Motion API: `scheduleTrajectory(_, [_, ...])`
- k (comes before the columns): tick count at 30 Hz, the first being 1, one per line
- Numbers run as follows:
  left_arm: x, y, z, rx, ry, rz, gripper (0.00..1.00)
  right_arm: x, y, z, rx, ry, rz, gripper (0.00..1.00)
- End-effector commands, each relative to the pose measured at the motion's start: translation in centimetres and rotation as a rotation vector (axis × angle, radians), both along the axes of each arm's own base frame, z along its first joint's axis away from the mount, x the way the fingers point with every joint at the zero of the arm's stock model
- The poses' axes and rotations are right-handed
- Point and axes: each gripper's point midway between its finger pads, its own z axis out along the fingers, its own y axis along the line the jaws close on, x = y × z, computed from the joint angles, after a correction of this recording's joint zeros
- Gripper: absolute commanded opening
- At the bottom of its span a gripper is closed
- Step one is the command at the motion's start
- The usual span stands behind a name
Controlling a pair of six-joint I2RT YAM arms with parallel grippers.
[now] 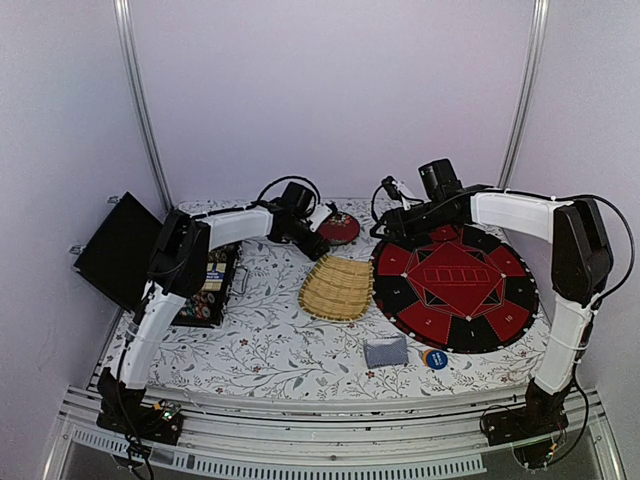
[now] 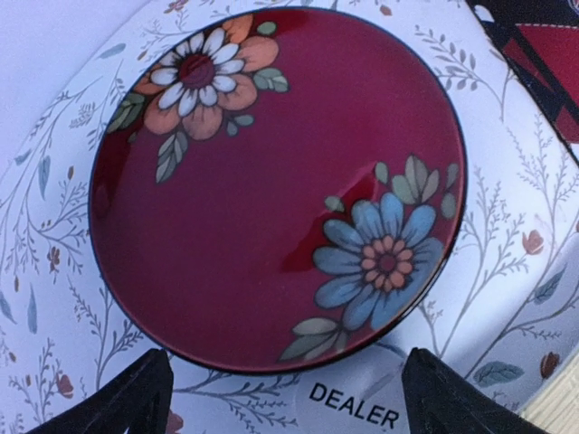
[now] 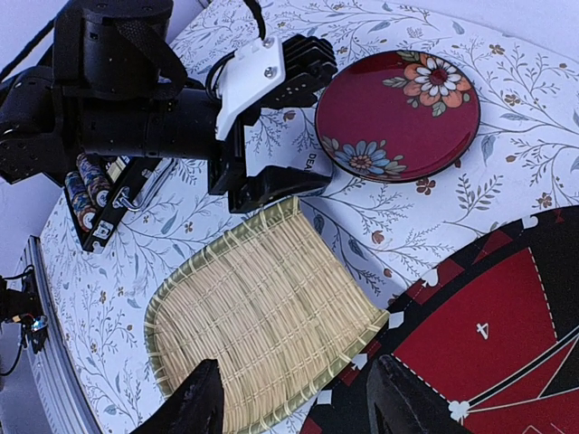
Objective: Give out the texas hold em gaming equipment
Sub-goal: Pick up the dealer button from the center of the board.
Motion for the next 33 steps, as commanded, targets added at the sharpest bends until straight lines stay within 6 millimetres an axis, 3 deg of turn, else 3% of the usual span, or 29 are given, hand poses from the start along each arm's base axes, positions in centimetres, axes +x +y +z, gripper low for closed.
scheduleTrajectory(1, [-2.6,-0.8,-4.4,0.15,0.067,-0.07,0.91,-0.2,-0.2,1.3,0.007,-0.039,-0.004,0.57])
scheduleTrajectory(4, [-3.1,-0.6,-5.2,0.172,0.088,-0.07,0.92,-0.2,-0.2,1.1,0.003,-0.036,-0.006,0.57])
scheduleTrajectory(8, [-3.3,2.0,-6.2,0.238,0.135,-0.001,0.88,-0.3,-0.2,1.0,0.002,-0.034,-0.004,0.57])
scheduleTrajectory(11, [-3.6,4.1,-6.2,0.24,0.18,0.047,0.8,-0.3,-0.3,1.1,0.003,-0.037,-0.005,0.57])
scheduleTrajectory(14, [-3.3,5.6,-5.6,0.181,0.2,0.098,0.62,-0.3,-0.2,1.3,0.007,-0.041,-0.004,0.57])
scheduleTrajectory(19, [-4.0,7.3,-5.3,0.15,0.231,0.116,0.56,-0.4,-0.3,1.6,0.011,-0.045,-0.007,0.57])
scheduleTrajectory(26, [-6.9,10.1,-5.4,0.122,0.307,0.168,0.48,-0.7,-0.6,1.6,0.01,-0.043,-0.014,0.57])
scheduleTrajectory(29, [-7.1,9.6,-3.9,0.073,0.267,0.131,0.5,-0.9,-0.5,1.6,0.015,-0.043,-0.013,0.57])
scheduleTrajectory(33, [-5.9,7.0,-2.3,-0.033,0.264,0.07,0.75,-0.9,-0.6,1.8,0.016,-0.043,-0.014,0.57])
